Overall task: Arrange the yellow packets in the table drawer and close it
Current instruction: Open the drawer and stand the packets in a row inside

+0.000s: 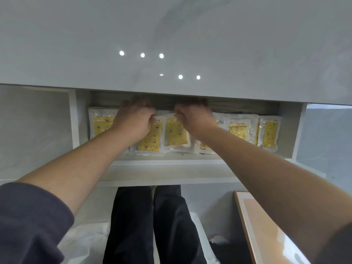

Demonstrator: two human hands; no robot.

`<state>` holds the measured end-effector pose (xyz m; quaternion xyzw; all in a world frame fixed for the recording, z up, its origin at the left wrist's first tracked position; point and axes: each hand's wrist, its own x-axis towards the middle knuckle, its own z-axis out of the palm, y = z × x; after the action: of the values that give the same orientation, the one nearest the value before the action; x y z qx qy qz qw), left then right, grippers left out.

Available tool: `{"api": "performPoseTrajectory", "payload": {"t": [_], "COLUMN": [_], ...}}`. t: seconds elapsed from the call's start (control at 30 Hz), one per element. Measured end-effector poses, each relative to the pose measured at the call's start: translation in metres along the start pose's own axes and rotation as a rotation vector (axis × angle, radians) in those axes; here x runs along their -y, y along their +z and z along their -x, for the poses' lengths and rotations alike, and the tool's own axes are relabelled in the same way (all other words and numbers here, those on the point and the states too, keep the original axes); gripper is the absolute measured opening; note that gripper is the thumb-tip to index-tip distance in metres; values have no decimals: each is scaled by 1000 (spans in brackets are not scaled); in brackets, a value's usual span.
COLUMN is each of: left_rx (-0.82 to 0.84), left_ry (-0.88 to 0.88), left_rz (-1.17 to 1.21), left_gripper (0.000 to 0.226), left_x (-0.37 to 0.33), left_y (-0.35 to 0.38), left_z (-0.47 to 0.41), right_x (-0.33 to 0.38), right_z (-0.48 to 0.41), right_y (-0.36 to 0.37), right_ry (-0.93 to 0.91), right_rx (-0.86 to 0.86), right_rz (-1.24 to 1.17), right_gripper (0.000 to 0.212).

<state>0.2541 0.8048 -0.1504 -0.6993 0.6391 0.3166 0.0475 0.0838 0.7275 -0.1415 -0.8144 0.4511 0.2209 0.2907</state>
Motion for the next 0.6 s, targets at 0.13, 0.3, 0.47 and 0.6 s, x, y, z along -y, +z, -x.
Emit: {"api": "performPoseTrajectory", "payload": {"t": [0.13,0.3,0.47,0.6], "left_rx": [100,151,140,150], "left_ry": [40,13,-1,32], "left_rz": [-43,-40,42,11], "left_gripper": [22,23,43,53], "left_x": [-5,-11,-26,-34], "left_y": [-1,-3,-3,1], "left_z": [-5,-10,-17,-22], "right_x": [-4,-14,-30,-50], "right_z": [-4,-5,-1,0], "right_y": [-6,-5,-15,-12], "right_ry": [10,54,80,88], "right_rx": [74,122,190,130], "right_rz": [112,103,-109,-122], "right_gripper": [20,21,19,34]}}
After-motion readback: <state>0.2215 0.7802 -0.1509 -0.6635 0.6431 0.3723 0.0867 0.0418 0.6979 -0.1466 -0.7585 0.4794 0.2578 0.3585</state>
